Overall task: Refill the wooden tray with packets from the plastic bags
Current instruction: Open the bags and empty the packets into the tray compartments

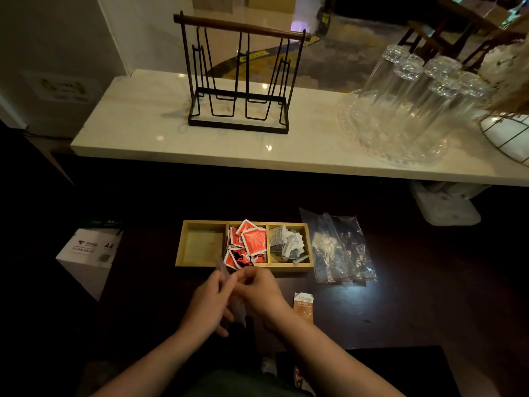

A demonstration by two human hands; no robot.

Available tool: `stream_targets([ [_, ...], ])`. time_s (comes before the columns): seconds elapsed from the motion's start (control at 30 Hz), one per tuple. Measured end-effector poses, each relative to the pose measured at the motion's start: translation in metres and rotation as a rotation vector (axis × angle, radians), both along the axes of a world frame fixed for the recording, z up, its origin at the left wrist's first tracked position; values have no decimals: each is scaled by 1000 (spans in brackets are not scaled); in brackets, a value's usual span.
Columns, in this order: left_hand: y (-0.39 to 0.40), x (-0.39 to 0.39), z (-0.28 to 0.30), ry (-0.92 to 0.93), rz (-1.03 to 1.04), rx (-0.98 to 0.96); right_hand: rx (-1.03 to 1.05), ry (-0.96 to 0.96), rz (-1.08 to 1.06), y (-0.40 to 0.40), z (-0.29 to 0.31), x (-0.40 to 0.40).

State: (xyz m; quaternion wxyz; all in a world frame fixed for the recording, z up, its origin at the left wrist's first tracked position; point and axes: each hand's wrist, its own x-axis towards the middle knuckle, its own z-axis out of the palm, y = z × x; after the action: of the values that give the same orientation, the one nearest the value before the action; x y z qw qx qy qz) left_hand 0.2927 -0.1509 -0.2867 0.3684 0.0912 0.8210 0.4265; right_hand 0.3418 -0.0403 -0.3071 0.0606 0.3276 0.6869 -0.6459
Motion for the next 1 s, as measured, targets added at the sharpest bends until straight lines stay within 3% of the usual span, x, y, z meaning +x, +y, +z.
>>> stream_targets([
  [0.23, -4, -2, -7, 342, -104, -154, -38, -6, -45, -6, -7, -3],
  [0.4, -9, -8, -6, 410, -230, -239, 28, -40, -9, 1, 0, -4],
  [0.53, -27, -23, 4, 458, -359, -369, 432, -21, -4, 31, 1, 2],
  [0.67, -37, -31, 20, 541, -611, -522, 906, 52, 291, 33, 4, 9],
  [0.8, -27, -36, 34, 538, -616, -512, 1126, 52, 356, 28, 27, 8],
  [0.9, -19, -36, 39, 509, -564, -467, 1060, 195, 358, 14, 49, 7],
  [1.0, -15, -36, 39, 492, -497, -444, 848, 216, 546, -11, 54, 7],
])
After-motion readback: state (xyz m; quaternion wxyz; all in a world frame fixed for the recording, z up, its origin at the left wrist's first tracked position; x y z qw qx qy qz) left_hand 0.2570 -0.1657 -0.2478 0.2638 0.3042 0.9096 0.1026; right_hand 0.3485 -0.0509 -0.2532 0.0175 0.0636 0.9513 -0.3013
